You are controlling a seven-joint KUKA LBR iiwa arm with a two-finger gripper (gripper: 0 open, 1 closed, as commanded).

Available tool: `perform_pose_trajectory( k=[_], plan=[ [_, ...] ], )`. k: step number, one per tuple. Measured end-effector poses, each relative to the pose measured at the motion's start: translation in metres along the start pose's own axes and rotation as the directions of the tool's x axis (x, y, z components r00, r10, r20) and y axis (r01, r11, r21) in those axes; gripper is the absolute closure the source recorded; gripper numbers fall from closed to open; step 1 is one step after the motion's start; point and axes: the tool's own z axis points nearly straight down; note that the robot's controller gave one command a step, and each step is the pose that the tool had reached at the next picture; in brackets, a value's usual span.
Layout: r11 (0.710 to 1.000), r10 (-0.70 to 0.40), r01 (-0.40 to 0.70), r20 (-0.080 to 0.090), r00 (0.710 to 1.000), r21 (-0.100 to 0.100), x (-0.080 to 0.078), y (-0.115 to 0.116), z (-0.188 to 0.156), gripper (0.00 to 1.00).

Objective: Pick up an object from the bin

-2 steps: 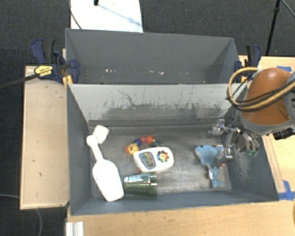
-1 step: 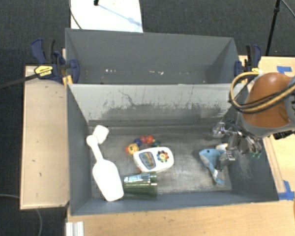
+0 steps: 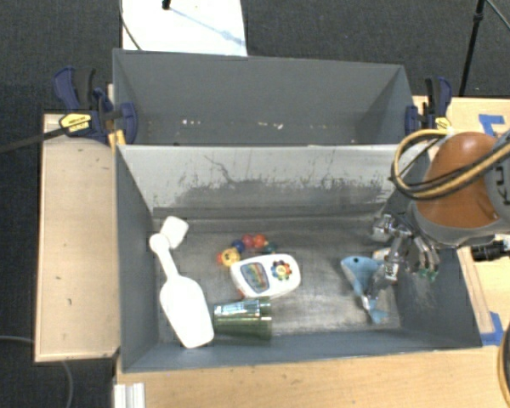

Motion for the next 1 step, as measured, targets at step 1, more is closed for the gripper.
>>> perform_pose_trajectory(
  k=[1],
  plan=[
    [0.984, -0.180, 0.180, -0.003, 0.984, -0.004, -0.0077, -0.0003, -0.0018, 0.00]
  ],
)
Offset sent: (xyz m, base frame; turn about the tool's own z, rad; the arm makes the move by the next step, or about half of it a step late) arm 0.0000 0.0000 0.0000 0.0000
